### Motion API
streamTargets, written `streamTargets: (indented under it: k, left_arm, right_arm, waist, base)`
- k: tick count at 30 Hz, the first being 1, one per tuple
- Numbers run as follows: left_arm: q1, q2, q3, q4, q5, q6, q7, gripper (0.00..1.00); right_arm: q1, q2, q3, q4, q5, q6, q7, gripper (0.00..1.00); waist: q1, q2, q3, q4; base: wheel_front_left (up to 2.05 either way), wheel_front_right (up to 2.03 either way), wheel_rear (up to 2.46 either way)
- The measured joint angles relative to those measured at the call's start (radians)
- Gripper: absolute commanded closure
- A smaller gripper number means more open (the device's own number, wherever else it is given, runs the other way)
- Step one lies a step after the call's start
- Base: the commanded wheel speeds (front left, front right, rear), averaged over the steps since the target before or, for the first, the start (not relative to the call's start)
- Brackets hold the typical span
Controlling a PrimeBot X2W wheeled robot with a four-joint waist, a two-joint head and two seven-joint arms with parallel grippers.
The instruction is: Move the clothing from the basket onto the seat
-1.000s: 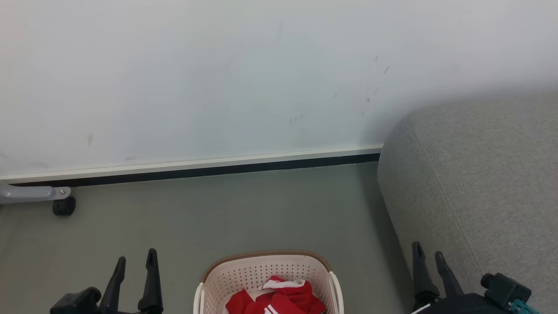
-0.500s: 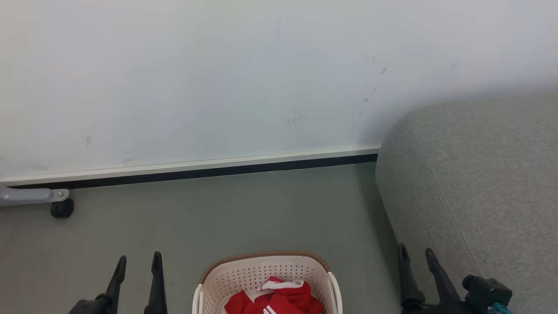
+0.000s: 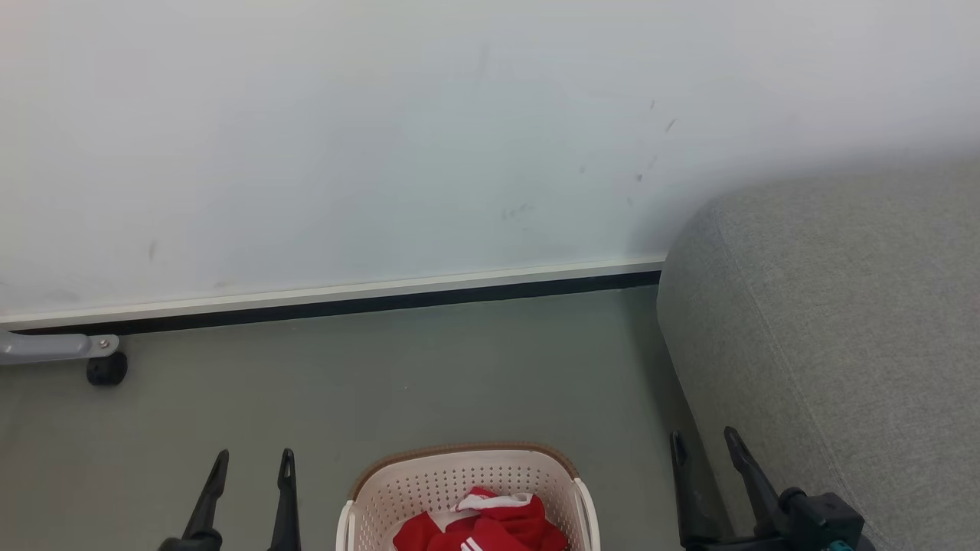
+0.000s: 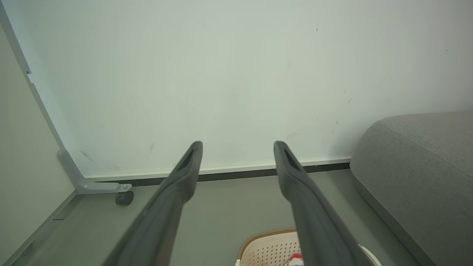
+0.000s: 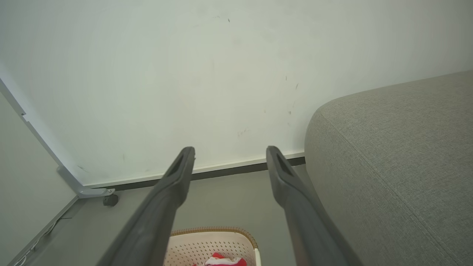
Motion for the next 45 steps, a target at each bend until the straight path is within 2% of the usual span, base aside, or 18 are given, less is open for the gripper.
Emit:
streamTargets:
  k: [45]
  left_arm:
    - [0.014, -0.008, 0.021, 0.032, 0.005, -0.029, 0.000, 0.00]
  right_arm:
    - [0.019, 0.004, -0.016, 0.001, -0.027, 0.003, 0.000, 0.00]
  waist:
    - [0.0000, 0.0000, 0.018, -0.003]
  base:
    - [0.00, 0.00, 0.00]
